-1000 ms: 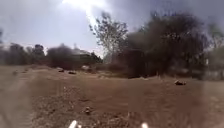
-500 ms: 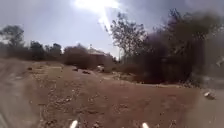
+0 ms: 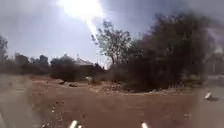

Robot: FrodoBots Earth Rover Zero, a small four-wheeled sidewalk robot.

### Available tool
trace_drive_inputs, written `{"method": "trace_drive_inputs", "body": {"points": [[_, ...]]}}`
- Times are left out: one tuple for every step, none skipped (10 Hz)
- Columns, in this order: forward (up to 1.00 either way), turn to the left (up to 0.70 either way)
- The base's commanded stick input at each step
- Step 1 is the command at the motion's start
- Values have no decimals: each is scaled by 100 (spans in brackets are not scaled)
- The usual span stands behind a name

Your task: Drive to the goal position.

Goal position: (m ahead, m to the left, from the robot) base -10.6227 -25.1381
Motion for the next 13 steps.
{"method": "trace_drive_inputs", "body": {"points": [[0,-45],[0,-45],[0,-45],[0,-45],[0,-45],[0,-45],[0,-45],[0,-45],[0,-45],[0,-45],[0,-45],[0,-45],[0,-45]]}}
